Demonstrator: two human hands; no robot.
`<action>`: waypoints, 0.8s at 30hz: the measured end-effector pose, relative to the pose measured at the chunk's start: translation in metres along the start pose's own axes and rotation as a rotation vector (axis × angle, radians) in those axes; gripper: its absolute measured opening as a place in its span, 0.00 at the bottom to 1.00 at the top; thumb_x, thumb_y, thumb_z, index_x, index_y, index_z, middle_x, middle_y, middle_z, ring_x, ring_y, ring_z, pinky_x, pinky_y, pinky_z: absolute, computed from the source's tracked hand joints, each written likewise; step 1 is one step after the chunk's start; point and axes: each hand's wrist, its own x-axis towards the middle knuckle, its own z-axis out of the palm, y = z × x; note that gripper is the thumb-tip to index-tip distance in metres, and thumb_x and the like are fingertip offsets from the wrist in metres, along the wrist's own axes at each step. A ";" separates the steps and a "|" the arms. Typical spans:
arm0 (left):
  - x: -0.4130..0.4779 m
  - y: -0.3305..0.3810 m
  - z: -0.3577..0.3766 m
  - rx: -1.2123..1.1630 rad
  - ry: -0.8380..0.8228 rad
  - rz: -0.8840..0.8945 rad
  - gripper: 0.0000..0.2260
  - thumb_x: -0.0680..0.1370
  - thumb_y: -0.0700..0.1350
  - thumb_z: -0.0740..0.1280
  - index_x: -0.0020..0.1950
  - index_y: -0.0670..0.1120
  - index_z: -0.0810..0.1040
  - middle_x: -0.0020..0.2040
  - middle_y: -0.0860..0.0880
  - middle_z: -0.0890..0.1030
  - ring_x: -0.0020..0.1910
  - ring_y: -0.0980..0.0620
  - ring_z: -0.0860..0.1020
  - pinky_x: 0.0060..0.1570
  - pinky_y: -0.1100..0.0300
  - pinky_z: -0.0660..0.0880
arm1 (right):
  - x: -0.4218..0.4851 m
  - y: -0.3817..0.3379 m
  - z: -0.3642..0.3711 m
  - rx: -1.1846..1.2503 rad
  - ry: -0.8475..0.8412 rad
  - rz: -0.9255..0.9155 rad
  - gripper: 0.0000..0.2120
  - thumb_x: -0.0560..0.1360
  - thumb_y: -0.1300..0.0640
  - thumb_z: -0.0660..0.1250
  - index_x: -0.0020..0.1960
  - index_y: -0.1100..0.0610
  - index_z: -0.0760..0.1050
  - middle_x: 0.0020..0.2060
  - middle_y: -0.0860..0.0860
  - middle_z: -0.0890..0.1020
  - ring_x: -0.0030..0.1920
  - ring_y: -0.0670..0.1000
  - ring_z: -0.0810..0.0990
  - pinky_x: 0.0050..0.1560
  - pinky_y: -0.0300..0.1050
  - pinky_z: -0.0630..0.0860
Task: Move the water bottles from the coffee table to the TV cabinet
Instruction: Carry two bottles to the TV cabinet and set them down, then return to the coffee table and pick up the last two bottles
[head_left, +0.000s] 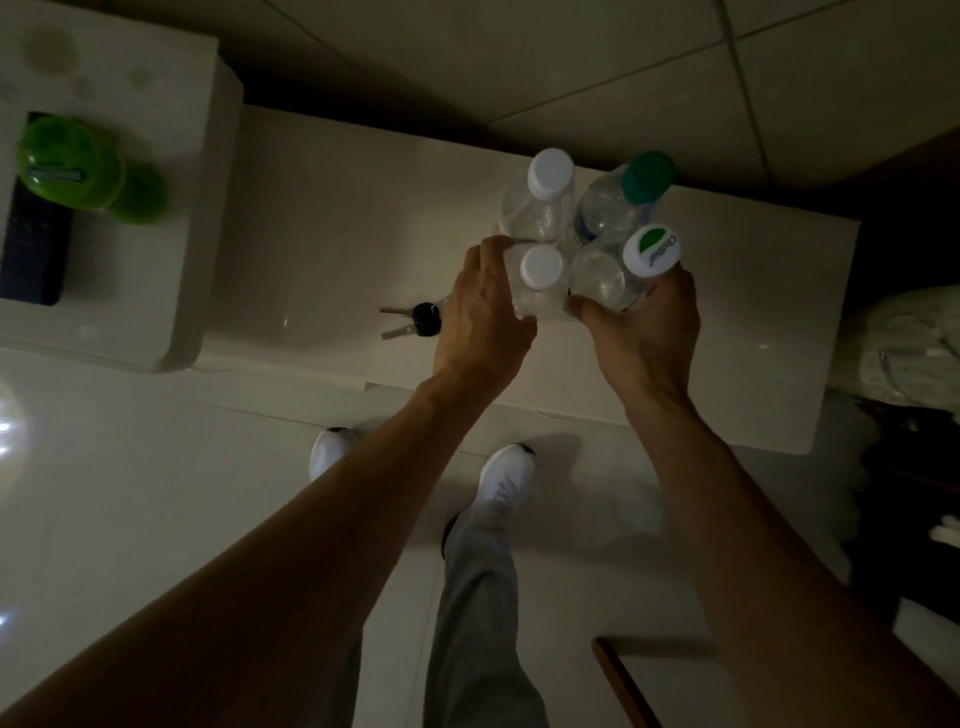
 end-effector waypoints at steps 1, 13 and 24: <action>0.001 0.001 0.000 -0.007 0.011 0.002 0.26 0.71 0.43 0.73 0.66 0.42 0.68 0.61 0.43 0.75 0.57 0.48 0.76 0.56 0.57 0.75 | 0.001 0.001 0.001 -0.002 0.003 -0.002 0.35 0.63 0.56 0.80 0.67 0.58 0.71 0.62 0.53 0.77 0.58 0.44 0.74 0.59 0.38 0.71; -0.002 0.000 0.004 -0.107 -0.021 -0.066 0.28 0.71 0.42 0.74 0.66 0.40 0.66 0.62 0.42 0.75 0.58 0.47 0.77 0.56 0.57 0.77 | 0.004 0.014 0.002 0.016 -0.043 0.075 0.34 0.68 0.57 0.77 0.71 0.56 0.67 0.66 0.51 0.74 0.61 0.41 0.70 0.53 0.28 0.69; -0.012 0.000 -0.018 -0.007 -0.186 -0.154 0.27 0.71 0.37 0.72 0.68 0.42 0.67 0.63 0.43 0.75 0.58 0.47 0.76 0.56 0.56 0.76 | -0.012 0.003 -0.016 -0.075 -0.064 0.104 0.30 0.72 0.60 0.74 0.71 0.60 0.67 0.67 0.54 0.74 0.65 0.50 0.73 0.52 0.25 0.71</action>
